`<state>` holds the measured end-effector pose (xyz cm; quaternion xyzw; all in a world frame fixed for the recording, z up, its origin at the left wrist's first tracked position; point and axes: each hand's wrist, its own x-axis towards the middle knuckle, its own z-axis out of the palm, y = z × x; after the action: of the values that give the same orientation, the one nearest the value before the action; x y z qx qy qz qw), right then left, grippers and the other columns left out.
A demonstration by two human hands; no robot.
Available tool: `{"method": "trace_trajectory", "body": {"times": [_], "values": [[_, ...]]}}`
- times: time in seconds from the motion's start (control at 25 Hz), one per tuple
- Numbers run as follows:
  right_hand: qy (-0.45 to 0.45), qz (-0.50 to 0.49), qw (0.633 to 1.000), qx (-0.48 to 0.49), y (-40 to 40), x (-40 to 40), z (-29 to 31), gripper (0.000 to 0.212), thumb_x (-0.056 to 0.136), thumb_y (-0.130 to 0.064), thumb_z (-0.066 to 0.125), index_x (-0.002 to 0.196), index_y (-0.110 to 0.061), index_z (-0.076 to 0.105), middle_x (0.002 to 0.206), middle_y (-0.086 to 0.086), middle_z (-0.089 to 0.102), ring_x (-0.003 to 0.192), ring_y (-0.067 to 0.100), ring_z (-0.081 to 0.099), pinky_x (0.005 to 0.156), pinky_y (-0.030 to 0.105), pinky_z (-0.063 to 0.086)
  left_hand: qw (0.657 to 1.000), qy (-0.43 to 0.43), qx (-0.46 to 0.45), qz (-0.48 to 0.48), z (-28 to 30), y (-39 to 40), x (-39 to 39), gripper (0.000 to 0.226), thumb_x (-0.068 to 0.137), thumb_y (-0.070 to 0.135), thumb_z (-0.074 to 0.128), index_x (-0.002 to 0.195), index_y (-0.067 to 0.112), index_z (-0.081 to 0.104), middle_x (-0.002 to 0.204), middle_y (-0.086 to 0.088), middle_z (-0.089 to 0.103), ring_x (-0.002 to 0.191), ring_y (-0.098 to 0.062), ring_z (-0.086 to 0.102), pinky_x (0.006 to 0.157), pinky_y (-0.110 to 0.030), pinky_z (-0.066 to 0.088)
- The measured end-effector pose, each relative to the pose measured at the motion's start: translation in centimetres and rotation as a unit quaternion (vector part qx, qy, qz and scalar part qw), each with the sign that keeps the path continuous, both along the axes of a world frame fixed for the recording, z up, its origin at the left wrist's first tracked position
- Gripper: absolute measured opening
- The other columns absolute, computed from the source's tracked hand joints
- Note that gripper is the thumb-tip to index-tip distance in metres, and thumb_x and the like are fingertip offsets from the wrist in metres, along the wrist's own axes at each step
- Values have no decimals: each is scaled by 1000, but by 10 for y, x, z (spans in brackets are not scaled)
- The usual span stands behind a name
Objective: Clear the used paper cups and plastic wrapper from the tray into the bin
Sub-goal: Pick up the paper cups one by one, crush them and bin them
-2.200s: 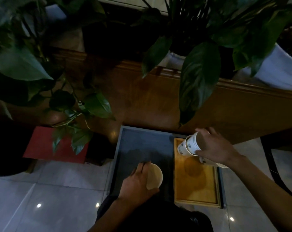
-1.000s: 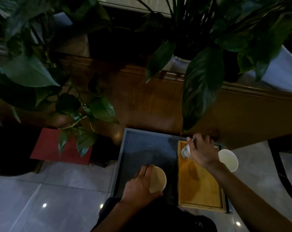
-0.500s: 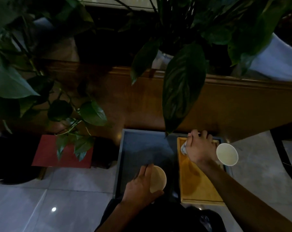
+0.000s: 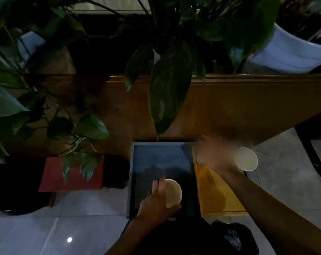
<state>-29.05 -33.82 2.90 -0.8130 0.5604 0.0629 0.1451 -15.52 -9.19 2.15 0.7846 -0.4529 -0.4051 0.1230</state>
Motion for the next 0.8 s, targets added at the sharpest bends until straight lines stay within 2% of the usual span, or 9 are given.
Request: {"method": "trace_trajectory", "body": {"times": [0.24, 0.32, 0.4, 0.48, 0.56, 0.64, 0.72, 0.8], "values": [[7, 17, 1000, 15, -1, 6, 19, 60, 101, -60, 30, 153, -31, 25, 149, 17, 46, 136, 41, 41, 109, 56, 39, 1000, 12, 6, 7, 0, -1, 2, 115, 69, 65, 75, 153, 31, 5, 146, 7, 26, 130, -23, 48, 97, -49, 51], [-17, 54, 997, -52, 8, 9, 38, 58, 102, -55, 33, 152, -25, 32, 144, 16, 51, 132, 39, 45, 109, 52, 42, 1000, 14, 8, 9, 0, -1, 2, 114, 70, 64, 75, 154, 30, 6, 146, 7, 27, 131, -21, 47, 98, -48, 51], [-97, 106, 985, -91, 29, 13, 54, 51, 100, -50, 38, 143, -23, 46, 130, 11, 61, 122, 33, 54, 100, 44, 48, 1000, 10, 7, 8, 0, -2, 2, 112, 70, 64, 75, 154, 29, 8, 145, 7, 27, 130, -22, 48, 98, -48, 51], [-134, 159, 978, -24, 61, 16, 60, 52, 95, -56, 37, 136, -28, 51, 122, 4, 65, 114, 24, 59, 92, 38, 53, 1000, 8, 6, 6, -1, -3, 2, 111, 69, 65, 74, 153, 28, 11, 144, 6, 27, 129, -24, 50, 98, -47, 51], [-72, 205, 971, 96, 91, 16, 52, 60, 91, -65, 38, 139, -32, 47, 124, 1, 66, 111, 22, 64, 89, 36, 55, 1000, 10, 10, 8, -2, -4, 1, 110, 68, 65, 74, 151, 28, 13, 143, 6, 28, 128, -24, 51, 98, -46, 51], [16, 217, 960, 176, 110, 13, 36, 61, 89, -66, 45, 138, -30, 46, 123, 4, 68, 110, 27, 67, 86, 37, 54, 1000, -3, 7, 4, -3, -3, 0, 111, 66, 64, 73, 151, 26, 12, 142, 5, 29, 128, -24, 51, 97, -44, 52], [39, 196, 959, 202, 123, 12, 20, 48, 92, -57, 49, 127, -25, 51, 119, 10, 69, 109, 32, 67, 85, 38, 52, 1000, -13, 3, -3, -7, -2, 1, 114, 64, 64, 72, 151, 27, 9, 143, 4, 29, 128, -24, 51, 96, -44, 52], [36, 168, 963, 206, 133, 10, 8, 38, 98, -49, 44, 125, -23, 51, 120, 12, 69, 109, 33, 67, 87, 40, 52, 1000, -7, 12, -4, -11, -1, 4, 115, 64, 66, 71, 151, 33, 4, 145, 5, 29, 128, -23, 51, 95, -45, 51]]}}
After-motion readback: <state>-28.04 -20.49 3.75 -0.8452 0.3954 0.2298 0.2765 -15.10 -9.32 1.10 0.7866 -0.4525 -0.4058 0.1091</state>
